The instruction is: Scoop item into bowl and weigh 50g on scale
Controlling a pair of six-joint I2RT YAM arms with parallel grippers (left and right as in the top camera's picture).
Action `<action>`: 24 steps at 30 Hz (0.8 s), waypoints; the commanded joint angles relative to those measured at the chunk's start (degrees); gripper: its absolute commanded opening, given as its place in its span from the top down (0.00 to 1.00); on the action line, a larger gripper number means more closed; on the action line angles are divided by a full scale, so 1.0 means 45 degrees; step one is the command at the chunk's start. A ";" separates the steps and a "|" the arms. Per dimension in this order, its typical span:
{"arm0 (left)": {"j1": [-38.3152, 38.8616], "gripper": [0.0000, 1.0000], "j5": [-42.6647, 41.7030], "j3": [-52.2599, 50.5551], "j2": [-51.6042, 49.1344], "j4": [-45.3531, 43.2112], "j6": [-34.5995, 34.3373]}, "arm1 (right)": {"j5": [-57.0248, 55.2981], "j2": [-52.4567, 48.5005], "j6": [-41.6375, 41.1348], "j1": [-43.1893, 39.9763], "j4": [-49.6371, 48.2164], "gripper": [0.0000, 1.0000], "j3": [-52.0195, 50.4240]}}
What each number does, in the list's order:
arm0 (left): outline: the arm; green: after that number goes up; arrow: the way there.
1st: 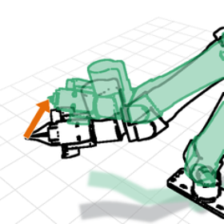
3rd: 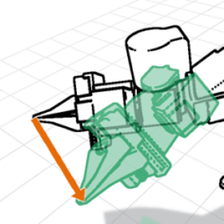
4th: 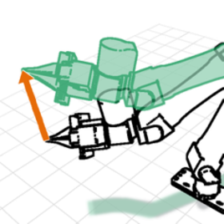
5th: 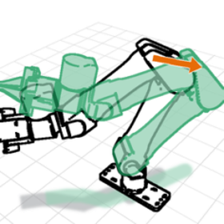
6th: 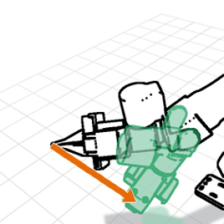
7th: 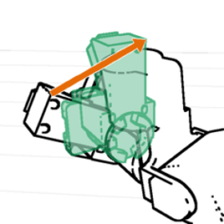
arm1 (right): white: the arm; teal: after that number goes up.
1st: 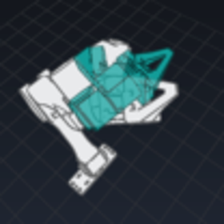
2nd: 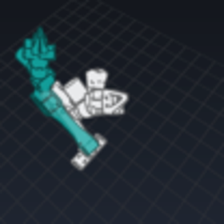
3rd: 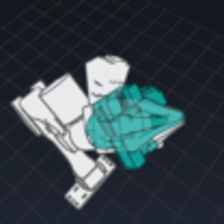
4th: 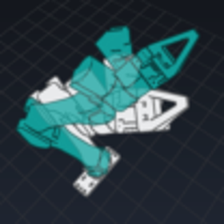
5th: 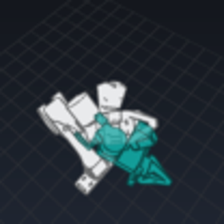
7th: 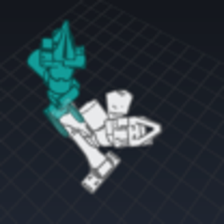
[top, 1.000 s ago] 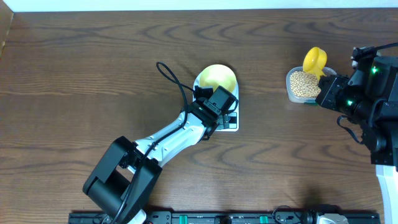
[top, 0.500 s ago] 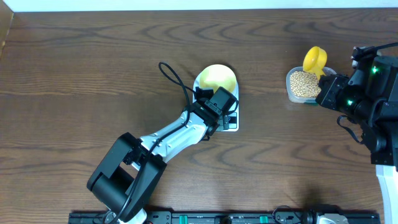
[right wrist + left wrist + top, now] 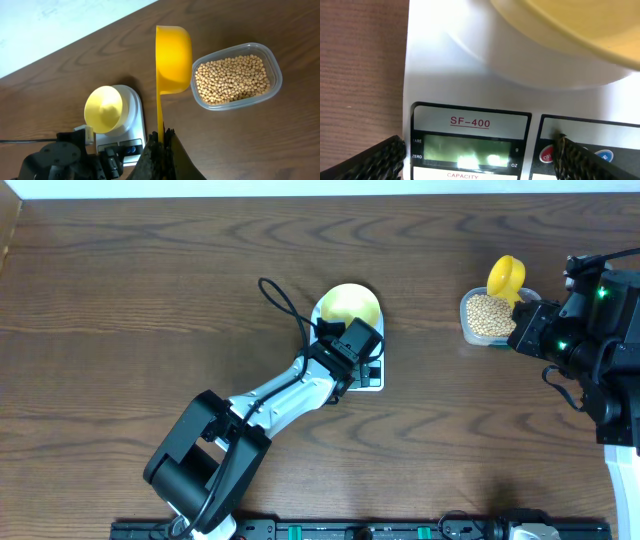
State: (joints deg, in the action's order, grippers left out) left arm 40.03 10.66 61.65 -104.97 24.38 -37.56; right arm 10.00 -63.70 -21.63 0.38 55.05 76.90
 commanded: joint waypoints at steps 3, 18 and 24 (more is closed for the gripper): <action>0.0005 0.05 -0.0379 -0.0126 0.0782 0.0491 0.0675 | -0.0141 0.0092 0.0204 -0.0160 0.0019 0.99 0.0316; -0.2055 0.05 -0.5600 -0.0131 0.8310 0.2861 0.5542 | 0.0277 0.0092 0.0636 -0.0160 0.0029 0.99 0.0316; -0.3701 0.05 -0.2497 -0.0151 0.8874 0.4843 0.6154 | 0.0141 -0.0019 0.1923 -0.0160 -0.0393 0.99 0.0306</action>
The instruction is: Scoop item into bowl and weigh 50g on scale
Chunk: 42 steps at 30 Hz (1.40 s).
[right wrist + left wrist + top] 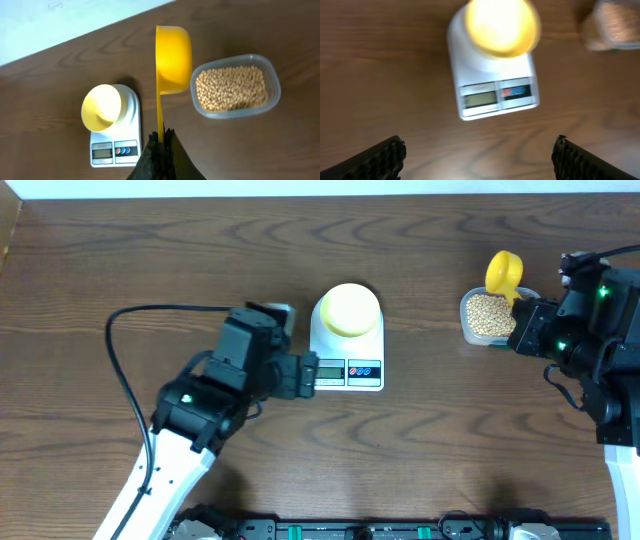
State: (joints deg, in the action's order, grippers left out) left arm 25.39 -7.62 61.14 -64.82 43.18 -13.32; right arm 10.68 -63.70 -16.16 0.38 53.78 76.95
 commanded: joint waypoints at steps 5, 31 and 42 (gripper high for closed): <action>-0.0495 0.05 0.2234 -0.0049 -0.0403 0.0816 0.0767 | -0.0015 -0.0515 0.0806 -0.0160 -0.0612 0.99 0.0291; -0.0495 0.05 0.4711 -0.0063 -0.2268 0.1637 0.0767 | -0.0316 -0.1515 0.0646 -0.0199 -0.1530 0.99 0.0291; -0.0495 0.05 0.4711 -0.0063 -0.2268 0.1632 0.0767 | -0.1647 -0.1515 -0.0015 -0.2667 -0.2837 0.99 0.0291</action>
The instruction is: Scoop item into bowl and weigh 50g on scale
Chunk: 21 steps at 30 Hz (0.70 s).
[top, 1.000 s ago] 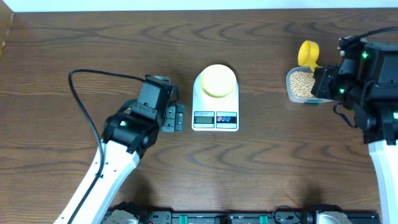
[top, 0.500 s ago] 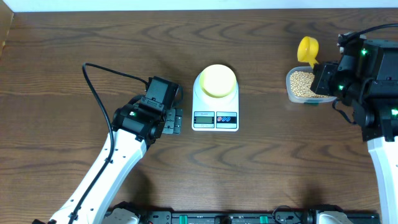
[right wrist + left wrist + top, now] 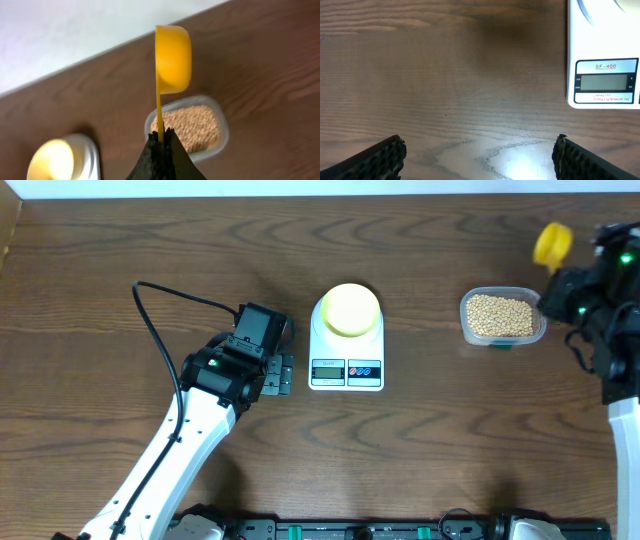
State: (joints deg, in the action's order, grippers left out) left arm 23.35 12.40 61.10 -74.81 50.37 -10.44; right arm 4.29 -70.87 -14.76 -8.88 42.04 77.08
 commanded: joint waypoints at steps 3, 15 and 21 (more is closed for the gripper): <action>-0.0044 0.05 0.0257 -0.0053 -0.0049 0.0039 0.0126 | -0.0194 0.0078 -0.0340 -0.1885 -0.0345 0.99 0.0262; -0.0044 0.05 0.0257 -0.0053 -0.0049 0.0034 0.0126 | -0.0034 0.0078 -0.2365 -0.2841 -0.0772 0.99 0.0262; -0.0044 0.05 0.0262 -0.0053 -0.0049 0.0034 0.0121 | 0.0947 0.0078 -0.2807 -0.2837 -0.1394 0.99 0.0262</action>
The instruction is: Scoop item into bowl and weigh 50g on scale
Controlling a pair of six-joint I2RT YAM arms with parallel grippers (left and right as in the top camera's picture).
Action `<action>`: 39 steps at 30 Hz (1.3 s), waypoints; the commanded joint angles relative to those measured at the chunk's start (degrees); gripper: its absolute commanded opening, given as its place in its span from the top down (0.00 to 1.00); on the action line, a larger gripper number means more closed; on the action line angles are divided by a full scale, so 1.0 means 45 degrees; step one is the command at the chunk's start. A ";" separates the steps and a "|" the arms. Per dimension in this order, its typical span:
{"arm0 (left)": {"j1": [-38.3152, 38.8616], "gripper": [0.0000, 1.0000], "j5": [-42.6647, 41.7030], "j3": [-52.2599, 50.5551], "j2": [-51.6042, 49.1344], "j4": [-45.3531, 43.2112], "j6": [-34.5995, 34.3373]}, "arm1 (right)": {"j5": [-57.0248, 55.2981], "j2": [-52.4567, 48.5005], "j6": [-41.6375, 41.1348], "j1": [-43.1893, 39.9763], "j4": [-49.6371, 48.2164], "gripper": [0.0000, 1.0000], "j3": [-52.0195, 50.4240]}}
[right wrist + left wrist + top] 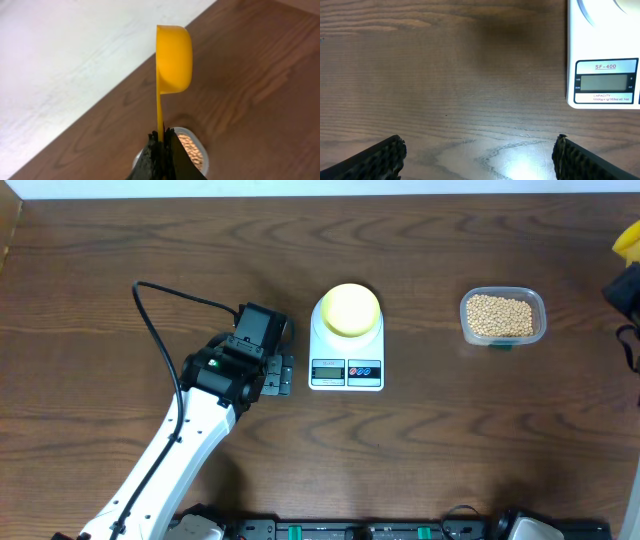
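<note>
The white scale [347,358] stands mid-table with a yellow bowl [348,309] on its platform; its display [602,82] shows at the right of the left wrist view. A clear tub of soybeans [502,317] sits to the right. My right gripper [161,137] is shut on the handle of the yellow scoop [173,59], raised at the table's far right edge with the tub below it; only the scoop's tip [629,238] shows overhead. My left gripper [283,372] hangs open just left of the scale, its fingertips [385,156] wide apart over bare wood.
A black cable [165,295] loops from the left arm across the table's left half. A pale wall or floor [65,55] lies beyond the table's far edge in the right wrist view.
My right gripper has moved further right and away from the tub with the scoop, almost out of the overhead view. The left arm has not moved.
First my left gripper was at the scale's buttons while my right held the scoop beside the bean tub. Then the left arm was drawn back to the left of the scale. The right gripper, scoop in hand, then stood right of the tub and now further off.
</note>
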State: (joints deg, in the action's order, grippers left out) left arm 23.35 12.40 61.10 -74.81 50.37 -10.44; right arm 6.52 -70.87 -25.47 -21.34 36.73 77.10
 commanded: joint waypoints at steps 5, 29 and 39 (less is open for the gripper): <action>-0.0044 0.05 0.0257 -0.0053 -0.0049 0.0039 0.0126 | 0.1345 0.0078 -0.0384 -0.0068 -0.2035 0.99 0.0257; -0.0044 0.05 0.0257 -0.0053 -0.0049 -0.0019 0.0121 | 0.3021 0.0078 0.4493 -0.0068 -0.3011 0.99 0.0257; -0.0029 0.05 -0.5566 -0.0053 -0.0355 -0.2691 0.0685 | 0.4080 0.0078 0.4537 -0.0068 -0.3492 0.99 0.0257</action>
State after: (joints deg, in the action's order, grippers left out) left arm 23.33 3.09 61.10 -74.89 40.62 -10.48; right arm 21.63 -70.85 -5.96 -21.43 20.88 77.17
